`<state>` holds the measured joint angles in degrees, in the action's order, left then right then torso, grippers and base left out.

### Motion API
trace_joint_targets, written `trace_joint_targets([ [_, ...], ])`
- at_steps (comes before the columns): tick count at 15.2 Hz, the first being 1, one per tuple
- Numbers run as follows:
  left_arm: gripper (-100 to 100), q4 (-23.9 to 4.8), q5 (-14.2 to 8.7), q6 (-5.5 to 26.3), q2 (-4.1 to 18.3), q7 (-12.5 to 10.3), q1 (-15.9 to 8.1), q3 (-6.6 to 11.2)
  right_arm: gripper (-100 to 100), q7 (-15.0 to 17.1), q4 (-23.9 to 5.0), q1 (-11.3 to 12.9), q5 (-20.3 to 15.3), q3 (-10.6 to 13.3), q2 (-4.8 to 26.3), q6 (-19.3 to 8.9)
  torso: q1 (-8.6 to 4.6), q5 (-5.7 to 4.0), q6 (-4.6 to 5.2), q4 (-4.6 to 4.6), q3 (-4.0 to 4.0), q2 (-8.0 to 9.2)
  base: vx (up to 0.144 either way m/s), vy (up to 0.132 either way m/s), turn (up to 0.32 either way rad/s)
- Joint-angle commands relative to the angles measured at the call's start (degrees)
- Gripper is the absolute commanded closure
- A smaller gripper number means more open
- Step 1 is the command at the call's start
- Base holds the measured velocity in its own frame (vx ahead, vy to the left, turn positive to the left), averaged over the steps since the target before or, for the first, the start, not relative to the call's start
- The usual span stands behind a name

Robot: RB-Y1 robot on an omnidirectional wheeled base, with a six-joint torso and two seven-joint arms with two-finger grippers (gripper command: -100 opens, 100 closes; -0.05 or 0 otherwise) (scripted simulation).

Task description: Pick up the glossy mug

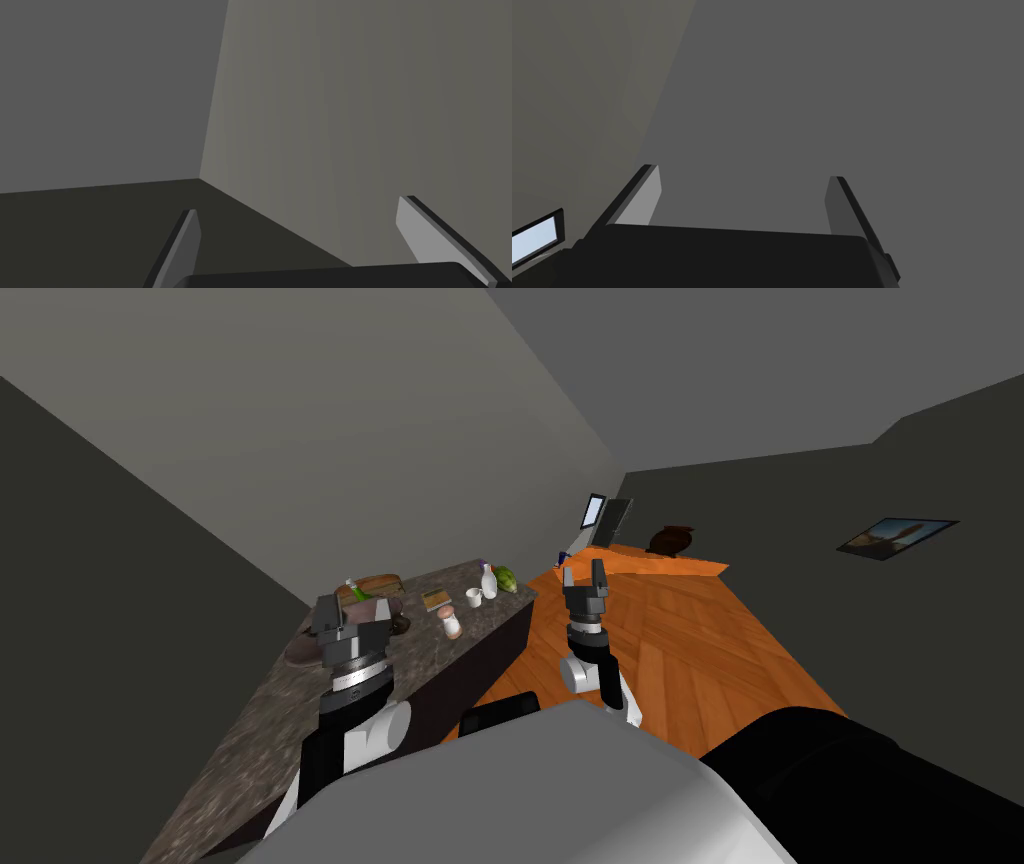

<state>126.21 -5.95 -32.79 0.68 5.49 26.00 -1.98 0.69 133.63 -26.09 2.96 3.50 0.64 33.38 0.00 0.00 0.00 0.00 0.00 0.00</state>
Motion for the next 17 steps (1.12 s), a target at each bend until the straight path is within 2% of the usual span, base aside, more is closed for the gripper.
trace_joint_targets([
  [1, -100, -0.43, -0.21, 0.97, 1.65, 0.35, -0.59, 0.15, 0, 0.0, 0.0, 0.0, 0.0, 0.0, 0.0, 0.0, 0.0, 0.0, 0.0, 0.0, 0.0, 0.0, -0.045, -0.025, -0.006],
  [4, -100, -2.19, -1.04, 4.76, 5.59, 1.77, -2.93, 0.71, 0, 0.0, 0.0, 0.01, 0.0, 0.01, -0.01, 0.0, -0.17, -0.04, 0.02, 0.07, 0.19, 0.34, -0.109, -0.054, -0.02],
  [5, -100, -2.19, -1.04, 4.85, 5.59, 1.77, -2.93, 0.71, 0, 0.0, 0.0, 0.02, 0.0, 0.01, -0.01, 0.0, -0.2, -0.04, 0.02, 0.09, 0.24, 0.42, -0.1, -0.05, -0.023],
  [6, -100, -3.05, -1.45, 6.73, 7.01, 2.45, -4.05, 0.97, 0, 0.0, 0.0, 0.01, 0.0, 0.01, -0.01, 0.0, -0.2, -0.04, 0.01, 0.09, 0.24, 0.42, -0.074, -0.039, -0.032],
  [7, -100, -3.05, -1.45, 6.73, 7.01, 2.45, -4.05, 0.97, 0, 0.0, 0.0, 0.01, 0.0, 0.01, -0.01, 0.0, -0.18, -0.04, 0.02, 0.08, 0.21, 0.37, -0.05, -0.027, -0.025],
  [8, -100, -4.03, -1.91, 8.82, 8.45, 3.23, -5.32, 1.25, 0, 0.0, 0.0, 0.01, 0.0, 0.01, 0.0, 0.0, -0.13, -0.03, 0.01, 0.07, 0.17, 0.29, -0.034, -0.019, -0.028],
  [9, -100, -4.03, -1.91, 8.88, 8.45, 3.23, -5.32, 1.25, 0, 0.0, 0.0, 0.01, 0.0, 0.0, 0.0, 0.0, -0.09, -0.02, 0.01, 0.05, 0.13, 0.23, -0.024, -0.012, -0.024],
  [10, -100, -5.12, -2.43, 10.85, 9.91, 4.1, -6.73, 1.56, 0, 0.0, 0.0, 0.01, 0.0, 0.0, 0.0, 0.0, -0.06, -0.02, 0.01, 0.04, 0.1, 0.17, -0.021, -0.009, -0.034],
  [11, -100, -5.12, -2.43, 11.28, 9.91, 4.1, -6.73, 1.56, 0, 0.0, 0.0, 0.01, 0.0, 0.0, 0.0, 0.0, -0.03, -0.01, 0.01, 0.03, 0.07, 0.12, -0.018, -0.007, -0.031],
  [12, -100, -6.32, -3.01, 12.89, 11.4, 5.06, -8.27, 1.88, 0, 0.0, 0.0, 0.0, 0.0, 0.0, 0.0, 0.0, -0.02, 0.0, 0.01, 0.02, 0.06, 0.09, -0.016, -0.009, -0.044],
  [14, -100, -6.32, -3.01, 13.92, 11.4, 5.06, -8.27, 1.88, 0, 0.0, 0.0, 0.0, 0.0, 0.0, 0.0, 0.0, -0.01, 0.0, 0.01, 0.01, 0.04, 0.06, -0.013, -0.005, -0.025],
  [15, -100, -7.63, -3.63, 15.84, 12.9, 6.09, -9.93, 2.22, 0, 0.0, 0.0, 0.0, 0.0, 0.0, 0.0, 0.0, -0.01, 0.0, 0.0, 0.01, 0.03, 0.05, -0.01, -0.004, -0.032],
  [17, -100, -7.63, -3.63, 16.77, 12.9, 6.09, -9.93, 2.22, 0, 0.0, 0.0, 0.0, 0.0, 0.0, 0.0, 0.0, 0.0, 0.0, 0.01, 0.01, 0.02, 0.03, -0.008, -0.004, -0.028],
])
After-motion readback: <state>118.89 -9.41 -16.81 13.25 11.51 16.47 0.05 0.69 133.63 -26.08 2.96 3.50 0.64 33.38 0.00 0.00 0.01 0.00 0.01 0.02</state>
